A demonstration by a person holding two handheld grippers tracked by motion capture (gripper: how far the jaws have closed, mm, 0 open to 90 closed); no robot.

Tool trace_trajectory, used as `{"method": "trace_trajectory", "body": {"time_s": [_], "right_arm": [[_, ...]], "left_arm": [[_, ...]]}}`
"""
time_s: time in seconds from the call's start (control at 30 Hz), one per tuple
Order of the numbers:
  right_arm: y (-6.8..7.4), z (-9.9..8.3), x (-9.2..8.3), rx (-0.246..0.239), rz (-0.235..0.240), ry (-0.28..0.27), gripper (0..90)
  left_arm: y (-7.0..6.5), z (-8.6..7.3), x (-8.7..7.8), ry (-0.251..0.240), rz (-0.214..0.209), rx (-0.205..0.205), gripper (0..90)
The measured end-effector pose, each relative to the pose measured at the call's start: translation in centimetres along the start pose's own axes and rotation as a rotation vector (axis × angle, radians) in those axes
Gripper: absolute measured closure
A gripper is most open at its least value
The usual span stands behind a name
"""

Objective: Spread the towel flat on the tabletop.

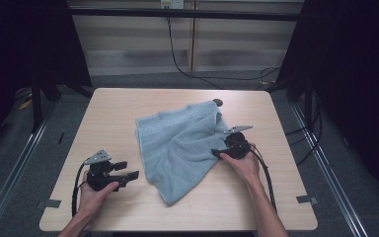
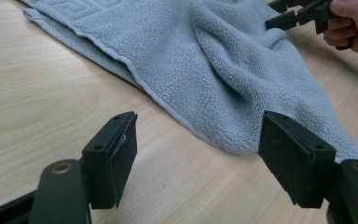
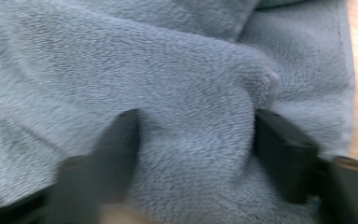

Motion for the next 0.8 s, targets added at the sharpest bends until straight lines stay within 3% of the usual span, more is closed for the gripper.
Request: {"method": "trace_trajectory", "body": {"time_s": [0.1, 0.23, 0.37, 0.53, 0.8], "right_arm": [[0.7, -0.3, -0.1, -0.015, 0.023, -0.01, 60.6], [1.3, -0.8, -0.5, -0.002, 0.057, 0.0, 70.1], [2.1, -1.6, -1.0, -0.006, 0.077, 0.012, 72.4], [3.8, -3.6, -2.2, -0.013, 0.135, 0.011, 72.8], [6.5, -6.3, -3.9, -0.041, 0.164, 0.041, 72.9]], "left_arm": [[-0.2, 0.0, -0.1, 0.0, -0.004, 0.01, 28.1], [-0.2, 0.0, -0.1, 0.004, -0.003, 0.016, 28.1], [-0.1, 0.0, -0.1, 0.005, 0.002, 0.017, 28.3], [-0.1, 0.0, -0.3, 0.005, 0.006, 0.017, 28.2], [-0.3, 0.0, -0.5, -0.004, 0.001, 0.019, 28.2]]}}
Point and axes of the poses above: each handheld gripper's, and its own axes: x roughly forward along the jaws, z roughly out of its top, y roughly to its left, the point moved 5 cm from there along x, roughly forward along the jaws, and after that the axes turned 14 degrees about x, right-handed, at the moved point
